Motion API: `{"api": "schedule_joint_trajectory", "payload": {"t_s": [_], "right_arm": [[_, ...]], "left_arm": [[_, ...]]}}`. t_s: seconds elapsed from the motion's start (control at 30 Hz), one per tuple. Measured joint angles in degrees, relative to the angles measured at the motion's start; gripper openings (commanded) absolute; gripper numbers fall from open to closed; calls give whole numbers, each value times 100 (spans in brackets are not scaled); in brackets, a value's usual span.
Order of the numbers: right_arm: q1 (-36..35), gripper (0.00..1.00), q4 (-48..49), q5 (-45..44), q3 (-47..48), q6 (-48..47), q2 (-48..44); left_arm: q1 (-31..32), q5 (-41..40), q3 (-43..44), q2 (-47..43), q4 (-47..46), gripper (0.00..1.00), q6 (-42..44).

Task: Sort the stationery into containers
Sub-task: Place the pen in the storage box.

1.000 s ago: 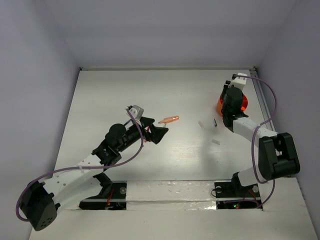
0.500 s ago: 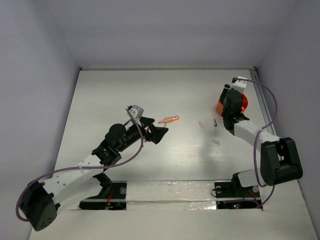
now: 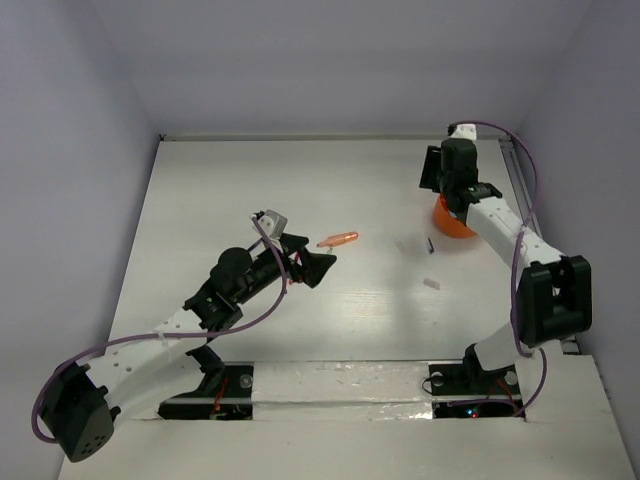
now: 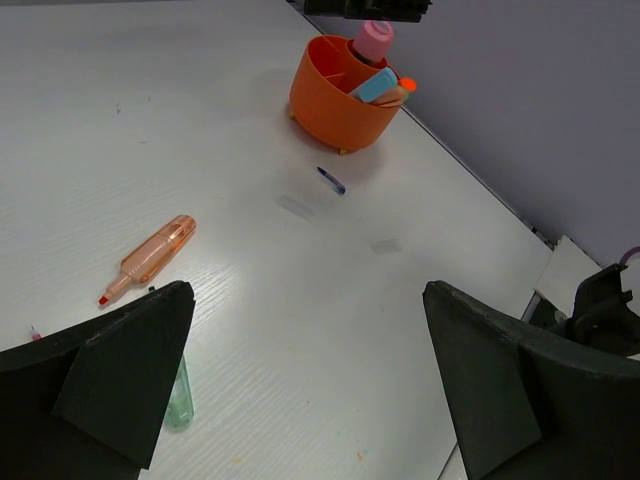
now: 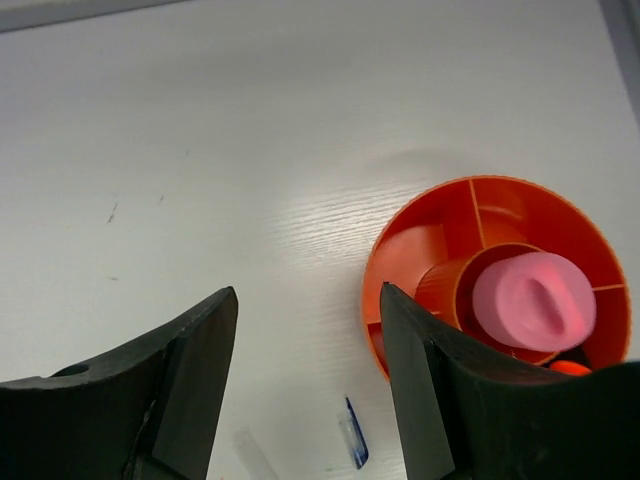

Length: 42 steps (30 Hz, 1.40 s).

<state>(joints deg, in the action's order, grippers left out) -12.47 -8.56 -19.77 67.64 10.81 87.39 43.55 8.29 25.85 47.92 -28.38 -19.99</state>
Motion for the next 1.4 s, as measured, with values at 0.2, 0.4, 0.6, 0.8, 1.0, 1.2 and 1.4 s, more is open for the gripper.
{"api": "schedule_joint_trajectory", "payload": {"t_s": [0.2,0.4,0.6,0.8,1.0,1.2,1.4], "right_arm": [[2,72,-758,146,612,105,638],[59,75,-1130,321,763,131,1097],[92,76,-1266,459,1019,87,1467],[116,76,-1307,501,1113,96,1567],[118,76,-1257,450,481,164,1178],[118,82,-1388,262,129,225,581],[118,81,-1351,203,125,238,466]], "left_arm": [[0,-35,0,-2,39,99,2],[0,-44,0,-2,44,99,2],[0,-48,0,-2,44,99,4],[0,-63,0,-2,46,99,4],[0,-59,0,0,44,99,2],[0,-35,0,42,39,99,2],[0,-24,0,42,39,99,2]]}}
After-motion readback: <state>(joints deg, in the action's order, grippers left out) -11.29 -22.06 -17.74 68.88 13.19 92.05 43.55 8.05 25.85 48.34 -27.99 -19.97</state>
